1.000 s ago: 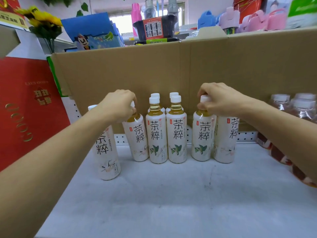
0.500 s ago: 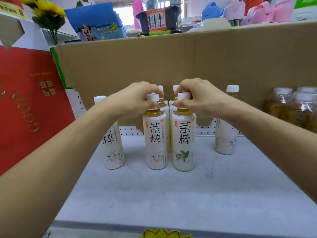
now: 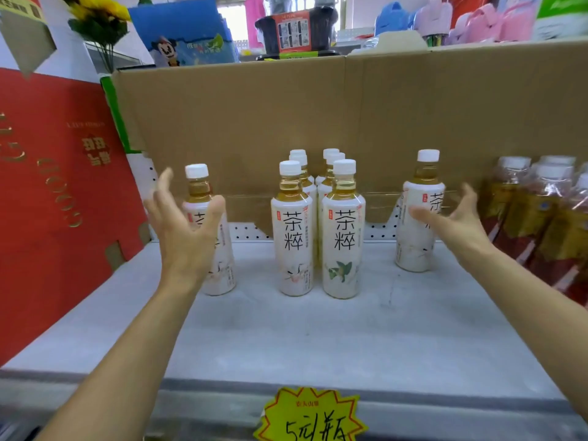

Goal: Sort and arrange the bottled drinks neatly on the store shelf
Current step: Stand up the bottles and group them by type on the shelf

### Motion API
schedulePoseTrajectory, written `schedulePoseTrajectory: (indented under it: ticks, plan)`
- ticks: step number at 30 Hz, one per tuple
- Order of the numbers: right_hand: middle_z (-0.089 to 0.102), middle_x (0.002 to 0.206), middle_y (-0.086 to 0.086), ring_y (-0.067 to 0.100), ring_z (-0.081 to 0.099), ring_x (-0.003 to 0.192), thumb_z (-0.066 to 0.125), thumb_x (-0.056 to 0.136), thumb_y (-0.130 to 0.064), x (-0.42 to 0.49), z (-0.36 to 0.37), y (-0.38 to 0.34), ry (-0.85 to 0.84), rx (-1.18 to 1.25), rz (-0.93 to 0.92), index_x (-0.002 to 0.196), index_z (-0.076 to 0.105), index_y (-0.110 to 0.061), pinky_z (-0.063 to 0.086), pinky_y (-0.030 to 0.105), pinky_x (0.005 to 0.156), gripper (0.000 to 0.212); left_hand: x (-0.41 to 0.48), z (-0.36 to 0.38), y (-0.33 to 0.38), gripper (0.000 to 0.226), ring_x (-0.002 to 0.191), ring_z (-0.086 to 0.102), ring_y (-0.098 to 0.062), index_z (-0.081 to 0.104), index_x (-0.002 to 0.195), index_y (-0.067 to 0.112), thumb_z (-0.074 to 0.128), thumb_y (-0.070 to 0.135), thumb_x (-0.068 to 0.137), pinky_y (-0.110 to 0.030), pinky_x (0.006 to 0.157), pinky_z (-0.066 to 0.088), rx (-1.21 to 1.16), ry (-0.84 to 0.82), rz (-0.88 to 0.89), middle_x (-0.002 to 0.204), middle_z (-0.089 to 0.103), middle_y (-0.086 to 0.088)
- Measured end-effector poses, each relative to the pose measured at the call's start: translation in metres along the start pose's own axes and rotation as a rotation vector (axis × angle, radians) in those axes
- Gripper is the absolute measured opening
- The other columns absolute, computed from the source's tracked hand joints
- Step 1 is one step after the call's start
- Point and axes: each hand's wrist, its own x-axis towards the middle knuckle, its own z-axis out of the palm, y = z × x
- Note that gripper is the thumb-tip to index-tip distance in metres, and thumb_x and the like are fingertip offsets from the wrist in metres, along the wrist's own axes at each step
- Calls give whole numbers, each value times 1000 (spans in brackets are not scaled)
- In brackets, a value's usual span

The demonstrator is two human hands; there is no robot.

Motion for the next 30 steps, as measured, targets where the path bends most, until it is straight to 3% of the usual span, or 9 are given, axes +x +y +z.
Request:
schedulePoseTrajectory:
  ticks: [2, 4, 6, 14, 18, 23, 25, 27, 30]
  plan:
    - [49, 145, 9, 26, 50, 124, 84, 75, -28, 6, 3, 13, -145, -43, 91, 149, 31, -17, 44, 45, 100, 91, -3, -4, -17, 78, 126, 51, -19, 32, 145, 20, 78, 30, 83, -36, 99, 44, -127, -217, -331, 128, 53, 4]
    - [61, 130, 9, 24, 58, 107, 83, 77, -21, 3, 8, 17, -206, -85, 57, 134, 48, -16, 49, 34, 78, 67, -3, -6, -35, 76, 113, 61, -20, 40, 137, 21, 85, 19, 75, -33, 84, 51, -87, -386, -423, 117, 62, 5]
    - [65, 118, 6, 24, 61, 101, 83, 77, -18, -9, 6, 11, -233, -98, -10, 123, 53, -18, 47, 28, 65, 55, -3, -9, -40, 69, 109, 65, -21, 48, 131, 20, 85, 14, 74, -28, 74, 52, -62, -454, -434, 115, 67, 2]
    - [66, 96, -16, -12, 63, 78, 90, 65, -21, -108, 2, -16, -339, -144, -212, 109, 56, -25, 47, 8, 57, 55, -47, -10, -2, 57, 98, 64, 3, 57, 112, 38, 87, 17, 68, -11, 69, 49, -132, -693, -297, 103, 70, 23]
    - [65, 96, -20, -19, 59, 83, 92, 60, -33, -142, 22, -29, -394, -176, -302, 111, 54, -28, 46, 3, 61, 64, -67, 7, 12, 61, 100, 63, 6, 59, 115, 35, 90, 21, 64, -12, 70, 53, -173, -728, -235, 106, 70, 22]
    - [63, 105, -18, -4, 62, 95, 88, 62, -45, -144, 43, -26, -354, -174, -347, 117, 48, -28, 55, 20, 76, 71, -74, 16, 12, 65, 108, 61, 1, 56, 119, 34, 91, 24, 65, -27, 83, 58, -189, -693, -189, 112, 67, 18]
    - [55, 118, -14, -1, 56, 107, 89, 60, -47, -141, 45, -18, -342, -158, -349, 123, 42, -28, 56, 28, 86, 80, -75, 17, 10, 79, 117, 53, 3, 46, 130, 34, 91, 31, 65, -25, 91, 53, -131, -673, -149, 126, 55, 15]
    - [41, 133, -12, 2, 47, 122, 91, 54, -48, -139, 46, -8, -403, -96, -315, 137, 31, -33, 53, 35, 97, 103, -72, 21, 5, 111, 128, 42, 2, 28, 146, 37, 93, 45, 56, -29, 104, 44, -67, -694, -135, 140, 38, 14]
    - [44, 142, -9, 6, 50, 128, 94, 48, -41, -131, 51, -3, -547, 66, -220, 145, 21, -42, 50, 37, 103, 121, -63, 28, 5, 121, 132, 48, -10, 24, 146, 47, 96, 47, 49, -42, 106, 47, -155, -790, -177, 144, 45, 10]
